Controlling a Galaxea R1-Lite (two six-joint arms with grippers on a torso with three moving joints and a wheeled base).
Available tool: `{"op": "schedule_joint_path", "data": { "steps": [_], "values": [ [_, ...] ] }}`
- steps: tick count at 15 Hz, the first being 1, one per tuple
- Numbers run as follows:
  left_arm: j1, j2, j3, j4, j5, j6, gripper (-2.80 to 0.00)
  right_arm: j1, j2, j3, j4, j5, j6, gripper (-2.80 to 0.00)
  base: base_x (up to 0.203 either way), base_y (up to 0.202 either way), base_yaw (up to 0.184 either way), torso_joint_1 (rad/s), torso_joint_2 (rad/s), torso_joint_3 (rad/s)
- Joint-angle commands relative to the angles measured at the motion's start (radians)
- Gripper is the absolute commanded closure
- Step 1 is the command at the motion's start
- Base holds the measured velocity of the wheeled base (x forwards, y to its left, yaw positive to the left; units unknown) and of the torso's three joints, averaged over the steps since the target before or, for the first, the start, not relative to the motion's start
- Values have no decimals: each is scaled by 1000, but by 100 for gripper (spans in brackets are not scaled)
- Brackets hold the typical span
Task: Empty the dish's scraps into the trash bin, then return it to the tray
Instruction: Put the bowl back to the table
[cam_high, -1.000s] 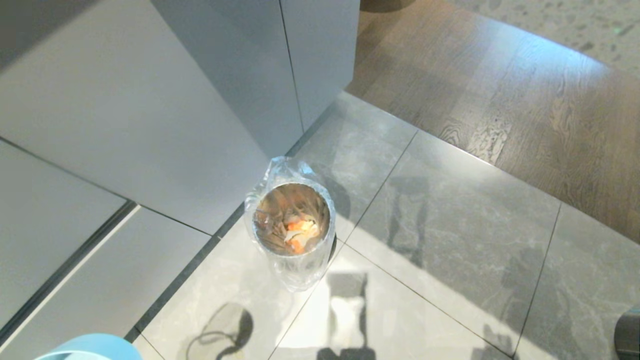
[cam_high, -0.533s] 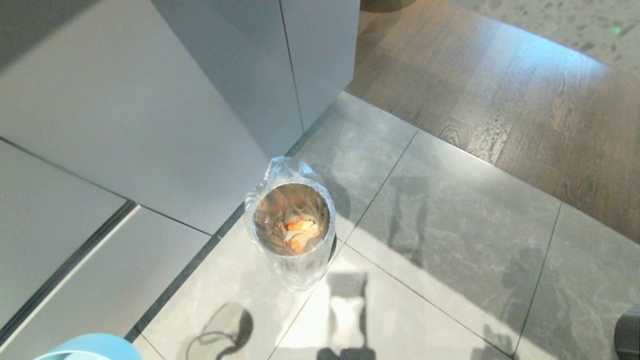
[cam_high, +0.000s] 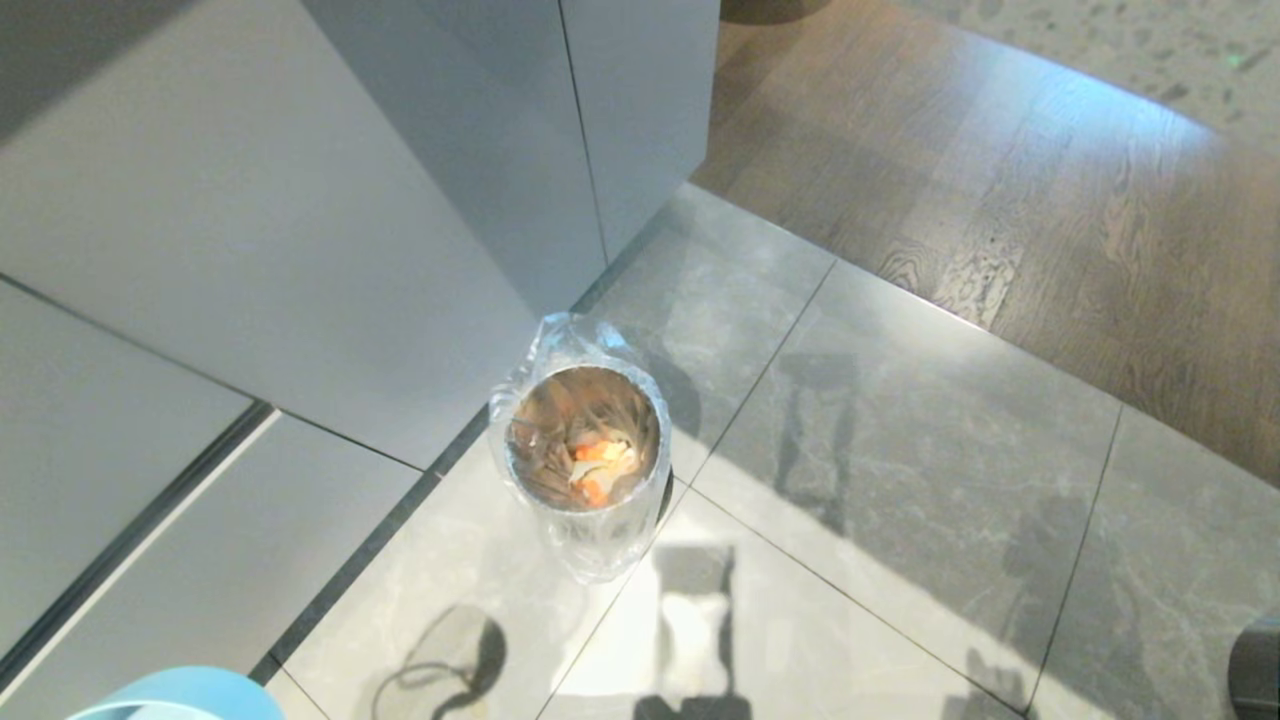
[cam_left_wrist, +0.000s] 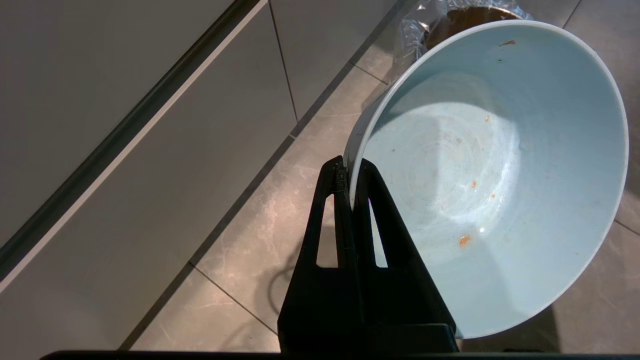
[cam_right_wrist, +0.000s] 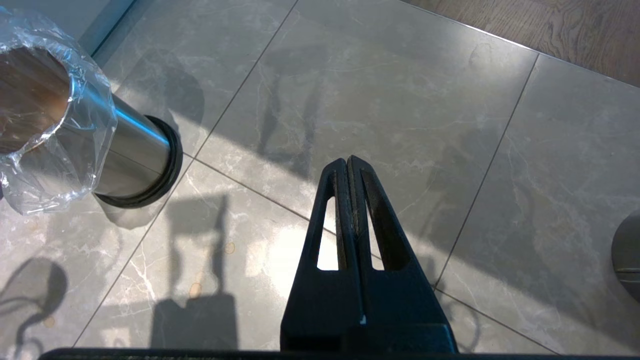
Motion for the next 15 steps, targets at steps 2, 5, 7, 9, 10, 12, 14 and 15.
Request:
{"op": "schedule_joint_path", "data": {
  "steps": [2,5,7,9,10,12,14,15],
  "values": [
    [0,0,0,0,0,0,0,0,0,0,-1,0,1,0,0,0,0,0,0,0],
    [0,0,0,-1,0,0,0,0,0,0,0,0,1,0,0,0,0,0,0,0],
    [0,0,0,-1,0,0,0,0,0,0,-1,0,1,0,0,0,0,0,0,0],
    [0,0,0,-1,0,0,0,0,0,0,0,0,1,0,0,0,0,0,0,0],
    [0,0,0,-1,0,0,0,0,0,0,0,0,1,0,0,0,0,0,0,0],
    [0,0,0,-1,0,0,0,0,0,0,-1,-1,1,0,0,0,0,0,0,0],
    [0,0,0,-1,0,0,0,0,0,0,-1,-1,1,0,0,0,0,0,0,0],
    [0,0,0,-1,0,0,0,0,0,0,-1,0,1,0,0,0,0,0,0,0]
  ]
}}
